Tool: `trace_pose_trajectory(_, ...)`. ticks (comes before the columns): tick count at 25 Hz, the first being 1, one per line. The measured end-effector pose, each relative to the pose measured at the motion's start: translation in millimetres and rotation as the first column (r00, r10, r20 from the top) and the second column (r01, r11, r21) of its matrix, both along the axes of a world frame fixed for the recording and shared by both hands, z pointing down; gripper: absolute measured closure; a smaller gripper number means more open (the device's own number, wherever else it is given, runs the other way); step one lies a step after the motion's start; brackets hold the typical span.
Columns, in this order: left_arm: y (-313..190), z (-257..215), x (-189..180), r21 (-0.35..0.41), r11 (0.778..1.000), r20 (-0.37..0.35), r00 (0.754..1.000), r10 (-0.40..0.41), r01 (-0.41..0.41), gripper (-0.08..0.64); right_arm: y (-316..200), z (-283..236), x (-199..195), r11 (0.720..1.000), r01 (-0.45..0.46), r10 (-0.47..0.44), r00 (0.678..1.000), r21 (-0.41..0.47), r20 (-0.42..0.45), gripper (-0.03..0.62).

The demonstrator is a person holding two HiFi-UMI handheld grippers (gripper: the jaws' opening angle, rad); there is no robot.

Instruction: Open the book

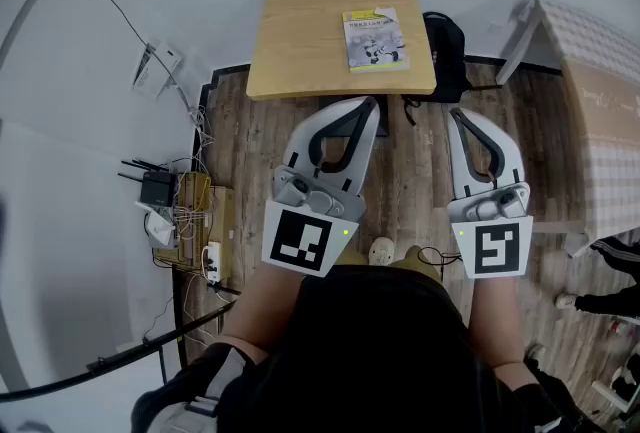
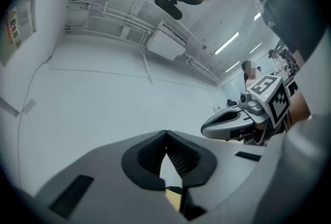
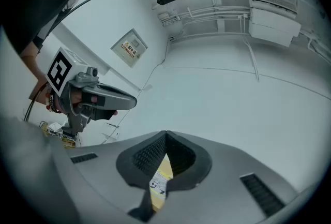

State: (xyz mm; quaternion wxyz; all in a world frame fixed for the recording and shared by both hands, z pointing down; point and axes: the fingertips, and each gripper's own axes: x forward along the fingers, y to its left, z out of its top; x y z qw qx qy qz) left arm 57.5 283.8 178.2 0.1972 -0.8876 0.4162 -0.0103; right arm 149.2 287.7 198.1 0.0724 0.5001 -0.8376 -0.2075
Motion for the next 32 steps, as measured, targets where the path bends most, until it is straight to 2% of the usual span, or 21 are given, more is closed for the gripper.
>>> trace_pose_trajectory(17, 6.5, -3.5, -3.2, 0.020, 1.000, -0.013, 1.000, -0.005, 0.006, 0.554, 8.3, -3.0, -7.3, 1.000, 0.023, -0.023, 0.999, 0.021, -0.022, 0.563)
trace_pose_trajectory(28, 10.0, -1.5, 1.0, -0.006, 1.000, -0.030, 1.000, -0.003, 0.003, 0.554, 13.9, -2.1, -8.0, 0.999, 0.039, -0.039, 0.999, 0.027, -0.002, 0.563)
trace_pose_trajectory(32, 12.7, -1.9, 6.7, 0.003, 1.000, -0.011, 1.000, 0.002, -0.002, 0.554, 17.8, 0.5, -2.9, 0.999, 0.028, -0.028, 1.000, 0.017, -0.007, 0.563)
